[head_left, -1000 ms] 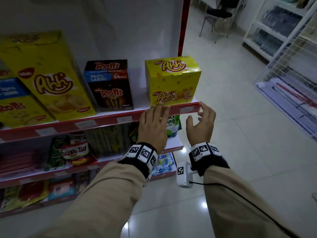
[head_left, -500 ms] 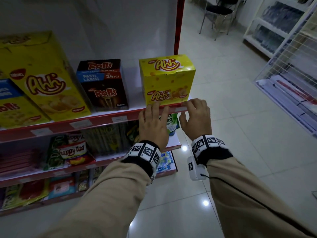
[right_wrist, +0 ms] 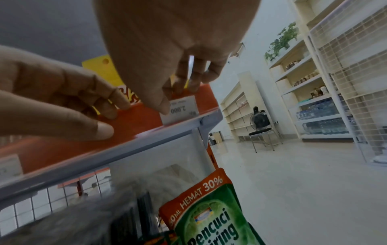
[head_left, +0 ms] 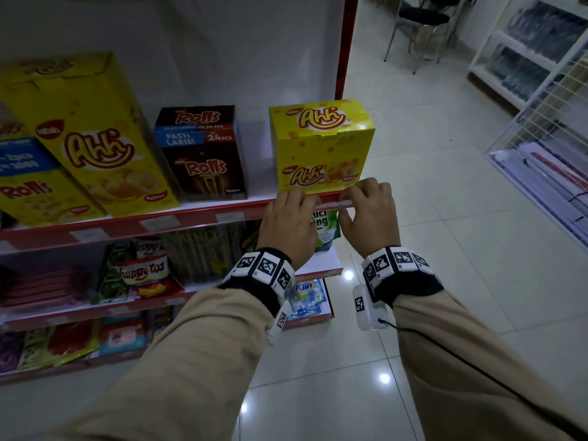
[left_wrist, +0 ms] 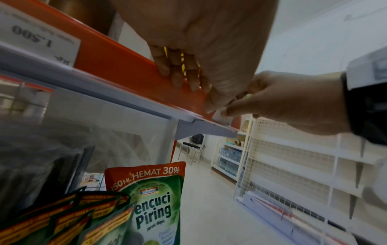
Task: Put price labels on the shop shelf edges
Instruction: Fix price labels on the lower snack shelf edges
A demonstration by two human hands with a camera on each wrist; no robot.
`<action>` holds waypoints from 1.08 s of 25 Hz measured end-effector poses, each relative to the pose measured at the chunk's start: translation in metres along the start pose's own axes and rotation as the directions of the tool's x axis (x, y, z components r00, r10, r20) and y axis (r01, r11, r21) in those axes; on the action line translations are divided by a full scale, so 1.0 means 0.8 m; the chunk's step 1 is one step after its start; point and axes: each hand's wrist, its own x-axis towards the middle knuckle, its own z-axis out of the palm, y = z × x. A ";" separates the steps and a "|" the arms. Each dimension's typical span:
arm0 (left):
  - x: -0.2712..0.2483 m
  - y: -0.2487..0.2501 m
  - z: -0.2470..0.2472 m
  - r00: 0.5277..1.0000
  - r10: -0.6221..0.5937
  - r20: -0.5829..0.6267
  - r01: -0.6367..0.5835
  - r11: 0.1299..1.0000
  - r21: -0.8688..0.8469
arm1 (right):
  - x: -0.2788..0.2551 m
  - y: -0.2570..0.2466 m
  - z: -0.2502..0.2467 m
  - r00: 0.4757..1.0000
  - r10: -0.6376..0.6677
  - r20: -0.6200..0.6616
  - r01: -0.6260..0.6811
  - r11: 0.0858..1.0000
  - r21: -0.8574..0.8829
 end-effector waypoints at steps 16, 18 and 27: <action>0.009 -0.013 0.003 0.992 -0.121 -0.043 0.097 0.923 -0.373 | 0.014 -0.020 -0.016 0.953 0.215 0.211 -0.288 0.444 0.849; 0.011 -0.015 0.004 0.988 -0.149 -0.042 0.117 0.898 -0.423 | 0.009 -0.025 -0.013 0.951 0.200 0.237 -0.304 0.448 0.841; 0.009 -0.011 0.001 0.984 -0.170 -0.054 0.133 0.902 -0.411 | 0.016 -0.005 -0.028 0.995 0.090 0.051 -0.103 0.852 0.513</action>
